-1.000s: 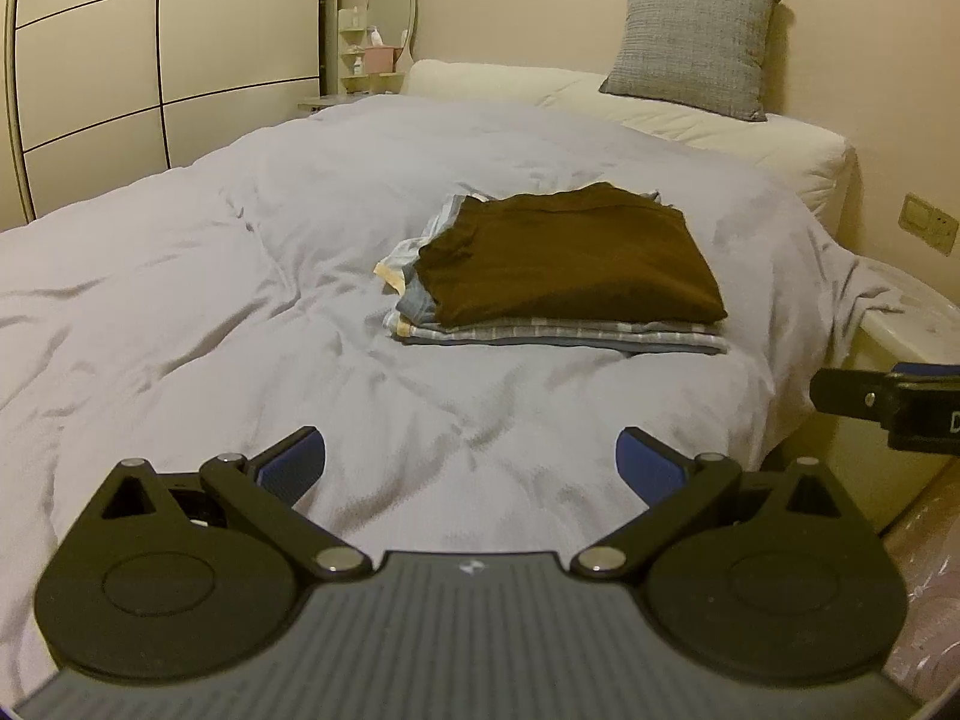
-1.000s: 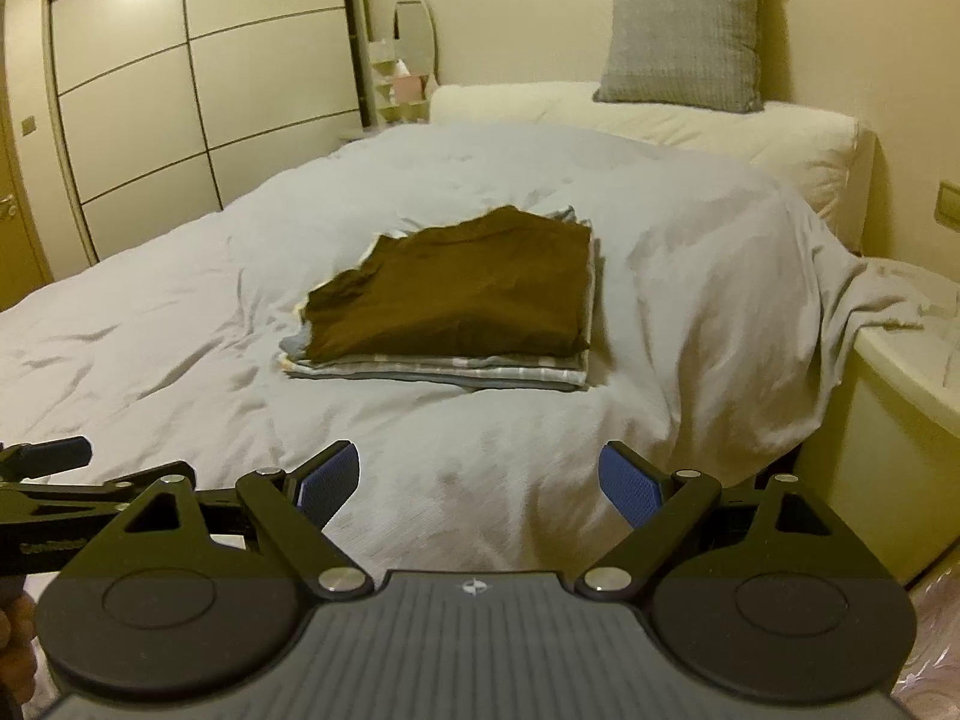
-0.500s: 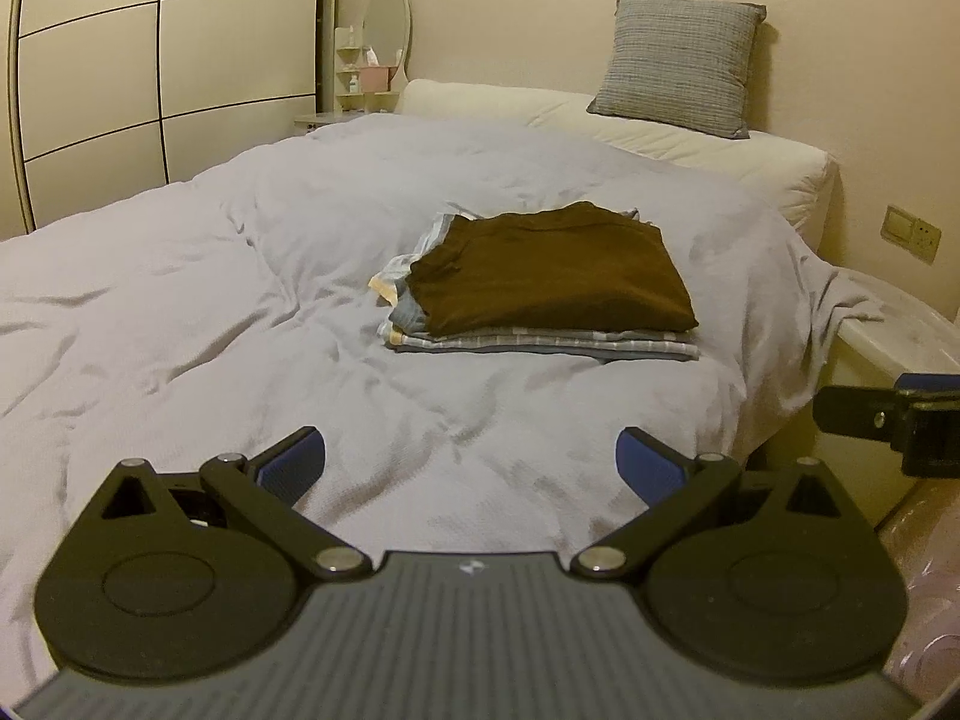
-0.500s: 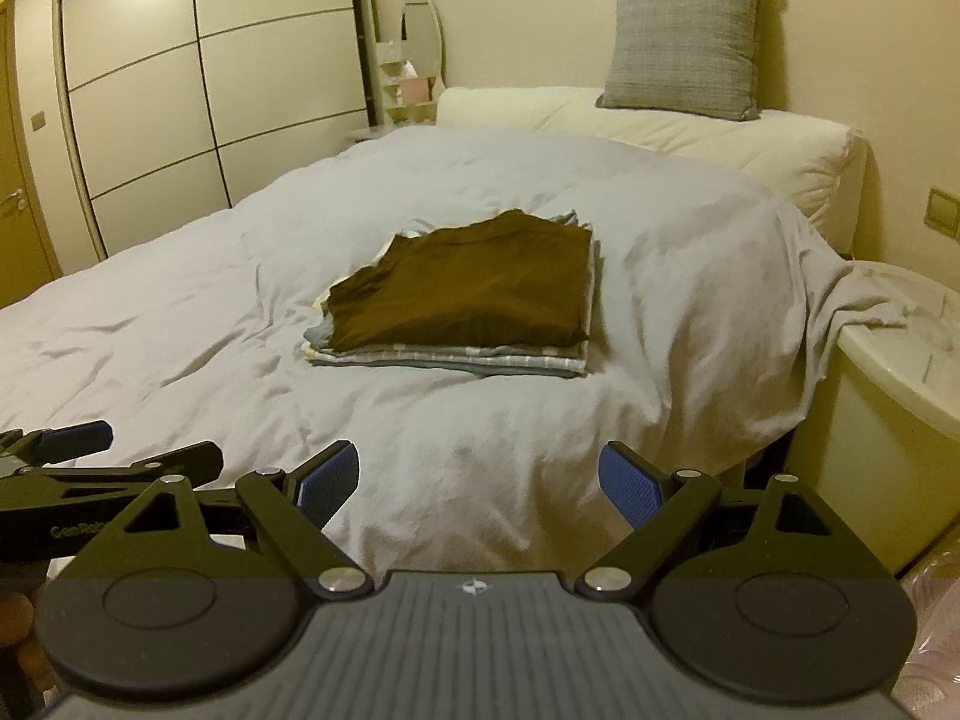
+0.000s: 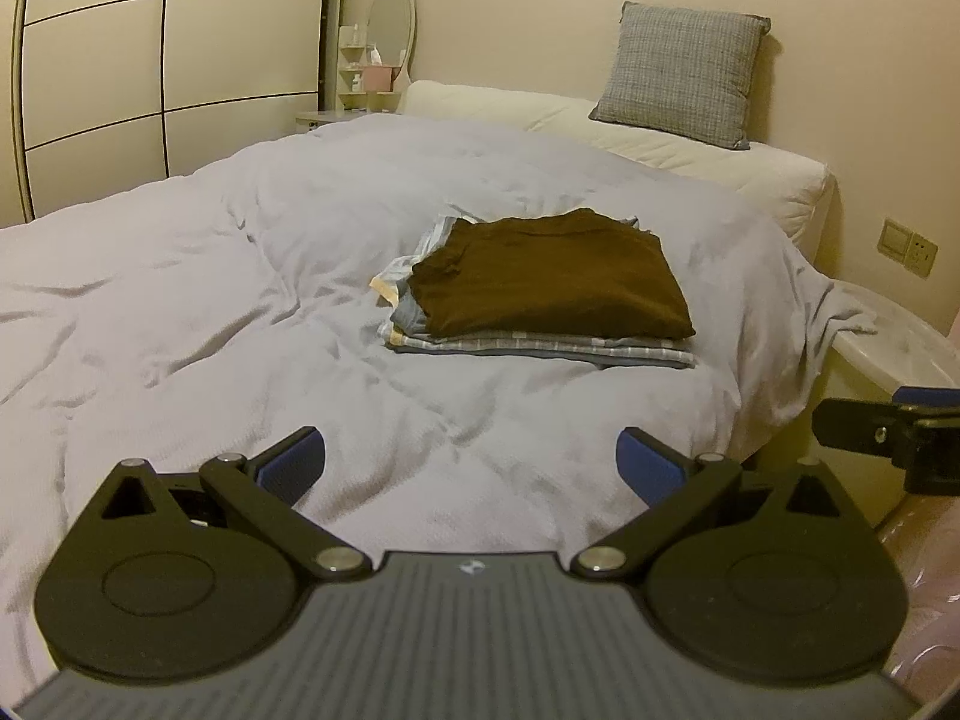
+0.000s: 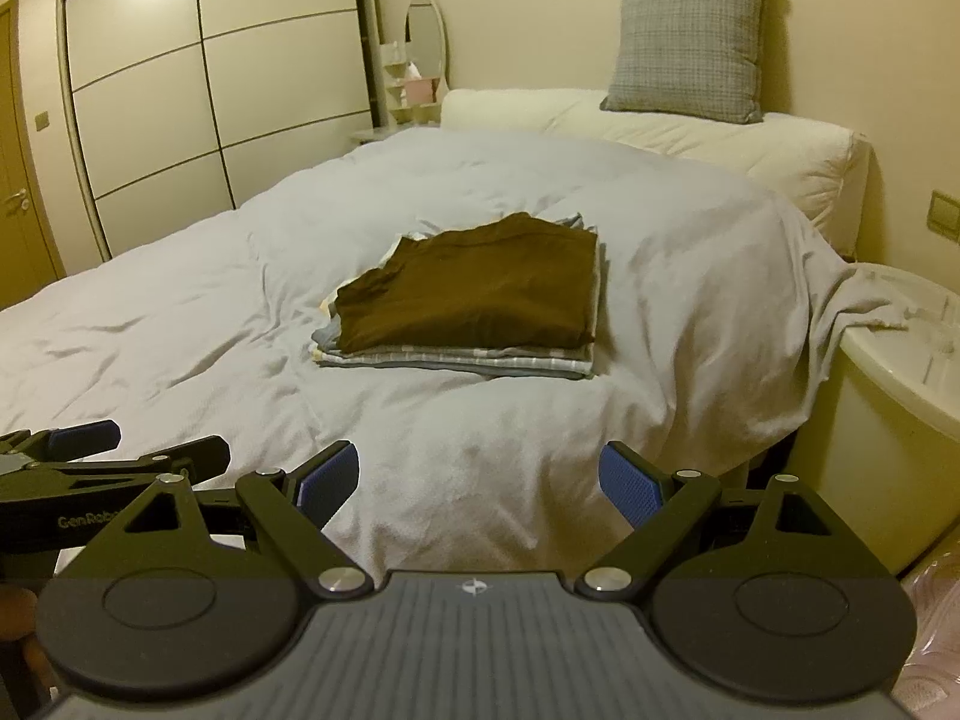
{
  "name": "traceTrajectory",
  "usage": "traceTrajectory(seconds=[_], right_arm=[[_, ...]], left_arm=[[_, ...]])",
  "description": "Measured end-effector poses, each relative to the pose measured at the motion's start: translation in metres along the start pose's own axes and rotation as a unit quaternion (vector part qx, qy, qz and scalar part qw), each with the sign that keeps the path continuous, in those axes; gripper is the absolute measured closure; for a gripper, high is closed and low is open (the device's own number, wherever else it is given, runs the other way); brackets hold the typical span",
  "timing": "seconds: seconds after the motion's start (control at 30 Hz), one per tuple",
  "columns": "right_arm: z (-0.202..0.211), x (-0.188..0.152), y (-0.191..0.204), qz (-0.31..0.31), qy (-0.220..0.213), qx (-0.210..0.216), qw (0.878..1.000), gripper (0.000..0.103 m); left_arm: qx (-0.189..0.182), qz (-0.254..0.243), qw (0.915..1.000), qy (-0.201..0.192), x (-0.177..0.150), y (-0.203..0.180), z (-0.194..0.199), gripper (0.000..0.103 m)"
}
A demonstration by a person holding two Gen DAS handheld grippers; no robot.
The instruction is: Fold clothes
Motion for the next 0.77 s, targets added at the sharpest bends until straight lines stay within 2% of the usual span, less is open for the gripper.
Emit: traceTrajectory(seconds=[0.77], right_arm=[[-0.0054, 0.0009, -0.0072, -0.006, 0.003, -0.006, 1.000, 0.014]], left_arm=[[0.006, -0.016, 0.9998, 0.004, 0.0037, -0.0048, -0.0109, 0.001]])
Point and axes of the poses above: each gripper's, at about its wrist camera, not at the fingertips, and z roughly against the way its jaws point, y to its left, x to its top, the point moved 9 cm from there along -z, roughly the way its jaws point, and after that the axes turned 5 degrees about y, right-handed, at the moved point
